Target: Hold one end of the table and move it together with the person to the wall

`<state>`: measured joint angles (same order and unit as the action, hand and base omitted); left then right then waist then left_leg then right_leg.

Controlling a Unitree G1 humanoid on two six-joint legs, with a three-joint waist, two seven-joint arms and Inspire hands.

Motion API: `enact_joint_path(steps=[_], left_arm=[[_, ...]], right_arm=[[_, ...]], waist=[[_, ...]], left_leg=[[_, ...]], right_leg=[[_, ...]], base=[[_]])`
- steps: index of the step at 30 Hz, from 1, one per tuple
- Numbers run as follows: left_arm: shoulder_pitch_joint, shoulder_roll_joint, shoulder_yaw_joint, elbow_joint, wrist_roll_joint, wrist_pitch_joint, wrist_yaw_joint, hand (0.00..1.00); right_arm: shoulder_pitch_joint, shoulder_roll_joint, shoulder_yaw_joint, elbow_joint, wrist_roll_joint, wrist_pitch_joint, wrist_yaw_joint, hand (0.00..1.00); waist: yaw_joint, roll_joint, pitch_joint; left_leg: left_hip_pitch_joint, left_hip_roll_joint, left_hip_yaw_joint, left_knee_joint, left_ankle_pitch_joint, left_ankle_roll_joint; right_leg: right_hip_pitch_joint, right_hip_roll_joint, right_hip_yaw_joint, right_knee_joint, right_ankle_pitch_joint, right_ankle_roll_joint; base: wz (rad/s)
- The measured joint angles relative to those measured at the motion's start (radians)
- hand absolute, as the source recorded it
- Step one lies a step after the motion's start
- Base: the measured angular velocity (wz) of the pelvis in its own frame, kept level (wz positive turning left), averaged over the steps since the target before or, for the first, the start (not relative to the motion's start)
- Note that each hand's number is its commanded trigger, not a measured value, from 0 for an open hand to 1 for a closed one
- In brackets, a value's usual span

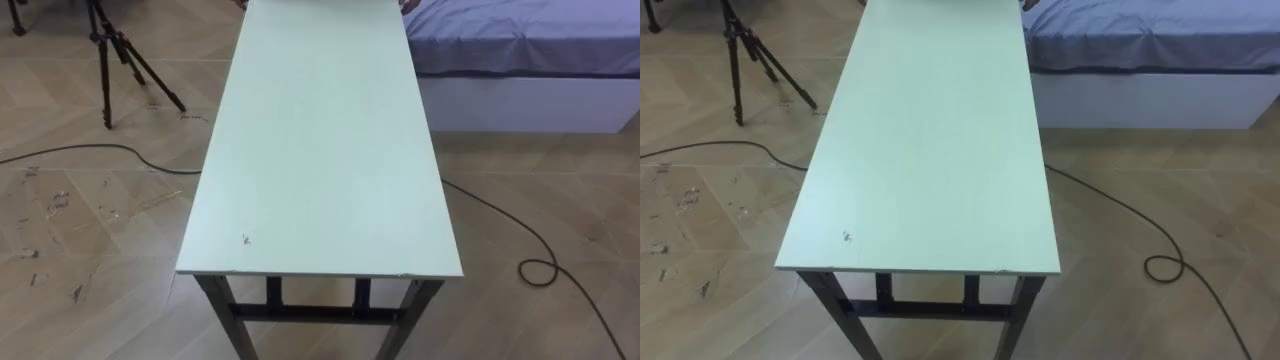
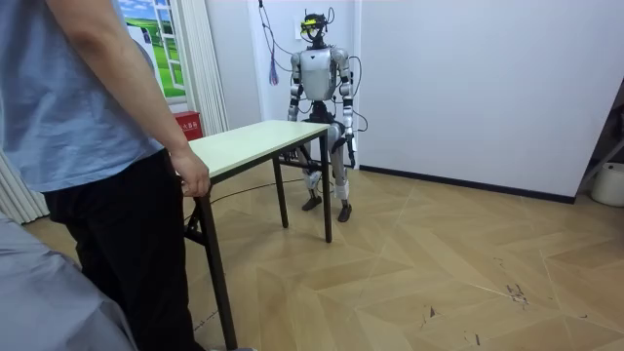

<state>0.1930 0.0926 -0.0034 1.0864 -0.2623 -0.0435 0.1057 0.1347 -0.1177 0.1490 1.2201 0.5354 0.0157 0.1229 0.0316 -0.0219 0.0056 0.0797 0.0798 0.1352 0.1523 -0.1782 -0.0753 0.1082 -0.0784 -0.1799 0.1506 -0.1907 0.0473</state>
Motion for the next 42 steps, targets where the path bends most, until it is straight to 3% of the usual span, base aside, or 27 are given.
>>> enact_joint_path(steps=[6,12,15,22,26,29,30,32,34,38,42], left_arm=[[0.0,-0.001,0.001,0.001,-0.007,0.001,0.0,0.0],[-0.002,-0.002,0.018,0.002,-0.042,0.015,-0.01,0.0],[0.001,0.0,0.021,0.002,-0.065,0.018,-0.031,0.0],[0.006,0.005,0.019,-0.077,-0.258,0.035,-0.139,0.0],[-0.001,0.009,0.002,-0.113,-0.338,0.041,-0.198,0.0],[0.058,0.021,-0.026,-0.265,-0.452,0.06,-0.272,0.0],[0.073,0.027,-0.04,-0.288,-0.469,0.061,-0.282,0.0],[0.122,0.043,-0.091,-0.397,-0.601,0.07,-0.314,0.0],[0.155,0.043,-0.125,-0.494,-0.673,0.072,-0.324,0.0],[0.185,0.046,-0.19,-0.651,-0.785,0.065,-0.364,0.0],[0.19,0.088,-0.282,-0.808,-0.847,0.064,-0.398,0.0]], right_arm=[[-0.001,0.001,-0.024,0.0,-0.033,0.007,0.005,0.0],[0.001,0.005,-0.054,0.005,-0.029,0.008,0.029,0.0],[0.001,0.003,-0.056,0.007,-0.026,0.008,0.041,0.0],[0.013,-0.014,-0.072,-0.134,-0.023,0.03,0.094,0.0],[0.027,-0.017,-0.075,-0.241,0.028,0.032,0.151,0.0],[0.121,-0.018,-0.07,-0.464,0.154,0.044,0.217,0.0],[0.134,-0.018,-0.062,-0.494,0.176,0.044,0.228,0.0],[0.179,-0.017,-0.037,-0.594,0.285,0.051,0.254,0.0],[0.221,-0.017,-0.014,-0.681,0.335,0.051,0.264,0.0],[0.275,-0.019,0.024,-0.82,0.415,0.05,0.29,0.0],[0.285,-0.049,0.088,-0.931,0.494,0.049,0.311,0.0]], waist=[[0.0,0.003,0.0005],[-0.001,0.006,-0.0066],[-0.001,0.008,-0.0052],[0.0,0.021,0.0021],[-0.001,0.023,0.0021],[0.0,0.021,0.0003],[0.002,0.02,-0.001],[0.0,0.018,-0.003],[-0.001,0.017,-0.0022],[-0.004,0.019,-0.0016],[-0.016,0.024,-0.0014]], left_leg=[[-0.002,0.0,-0.001,0.0,-0.001,0.001],[-0.004,-0.001,-0.001,0.001,-0.001,0.001],[0.0,-0.001,-0.001,0.001,-0.001,0.001],[-0.019,0.0,0.0,0.006,-0.001,0.001],[-0.023,0.0,0.0,0.014,-0.001,0.001],[-0.033,0.0,0.0,0.02,-0.001,0.002],[-0.032,0.0,0.0,0.019,-0.001,0.002],[-0.028,0.0,0.0,0.02,-0.001,0.002],[-0.032,-0.001,0.0,0.025,-0.001,0.002],[-0.026,-0.001,0.0,0.028,-0.001,0.002],[-0.032,-0.001,0.001,0.032,-0.001,0.002]], right_leg=[[0.001,0.0,0.001,-0.001,0.0,0.001],[-0.001,0.0,0.0,-0.01,0.0,0.001],[0.005,0.0,-0.004,-0.01,0.0,0.001],[-0.007,0.0,-0.008,-0.003,0.0,0.0],[-0.012,-0.002,-0.014,0.001,0.0,0.0],[-0.011,-0.002,-0.019,0.003,0.0,0.0],[-0.009,-0.003,-0.019,0.003,0.0,0.0],[-0.01,-0.003,-0.019,0.002,0.0,0.001],[-0.012,-0.004,-0.021,0.002,0.0,0.001],[-0.004,-0.004,-0.022,0.002,0.0,0.001],[-0.01,-0.005,-0.021,0.005,-0.001,0.001]], base=[[0.0],[0.0],[0.0],[0.0],[0.04],[0.05],[0.0],[0.0],[0.0],[0.0],[0.0]])
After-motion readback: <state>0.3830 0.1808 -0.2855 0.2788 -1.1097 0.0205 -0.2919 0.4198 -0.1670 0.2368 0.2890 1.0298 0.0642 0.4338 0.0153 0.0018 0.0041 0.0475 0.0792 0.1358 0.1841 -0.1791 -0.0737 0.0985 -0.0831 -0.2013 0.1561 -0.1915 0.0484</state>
